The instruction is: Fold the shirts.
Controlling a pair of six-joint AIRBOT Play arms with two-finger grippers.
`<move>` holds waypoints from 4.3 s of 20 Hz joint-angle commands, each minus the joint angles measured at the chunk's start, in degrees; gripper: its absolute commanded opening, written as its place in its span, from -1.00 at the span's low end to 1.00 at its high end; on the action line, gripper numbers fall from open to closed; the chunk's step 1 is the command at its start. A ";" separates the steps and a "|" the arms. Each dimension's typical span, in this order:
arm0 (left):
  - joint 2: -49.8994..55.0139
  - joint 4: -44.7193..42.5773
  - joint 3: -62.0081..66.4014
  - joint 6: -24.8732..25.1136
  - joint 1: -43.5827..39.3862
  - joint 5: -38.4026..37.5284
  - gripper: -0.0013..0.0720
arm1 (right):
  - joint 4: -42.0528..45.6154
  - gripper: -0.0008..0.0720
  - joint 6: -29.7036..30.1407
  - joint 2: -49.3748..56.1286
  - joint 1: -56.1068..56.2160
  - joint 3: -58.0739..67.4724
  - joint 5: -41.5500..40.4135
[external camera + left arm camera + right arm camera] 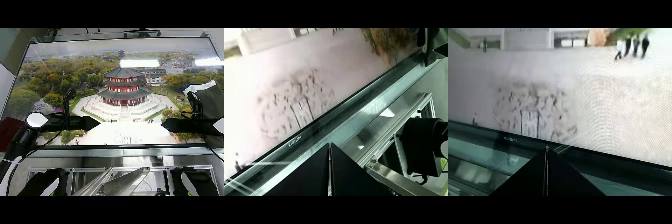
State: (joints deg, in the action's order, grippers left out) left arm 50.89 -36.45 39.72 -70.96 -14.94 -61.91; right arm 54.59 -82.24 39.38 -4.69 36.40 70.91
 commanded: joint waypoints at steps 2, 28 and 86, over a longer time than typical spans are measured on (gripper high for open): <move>0.04 -0.04 0.07 0.04 -0.04 -0.02 -0.94 | -0.02 -0.92 -0.04 -0.07 0.07 -0.02 0.00; -3.02 -47.95 1.42 -5.66 69.61 1.16 1.00 | -0.02 -0.92 -0.04 -0.07 -0.02 -0.02 0.02; 41.57 1.18 24.11 11.10 22.36 0.00 0.93 | -38.14 0.30 44.54 43.54 22.84 12.31 -23.17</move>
State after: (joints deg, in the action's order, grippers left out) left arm 88.25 -43.99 64.42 -66.70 6.83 -62.11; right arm 20.64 -41.93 73.06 11.05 42.94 56.12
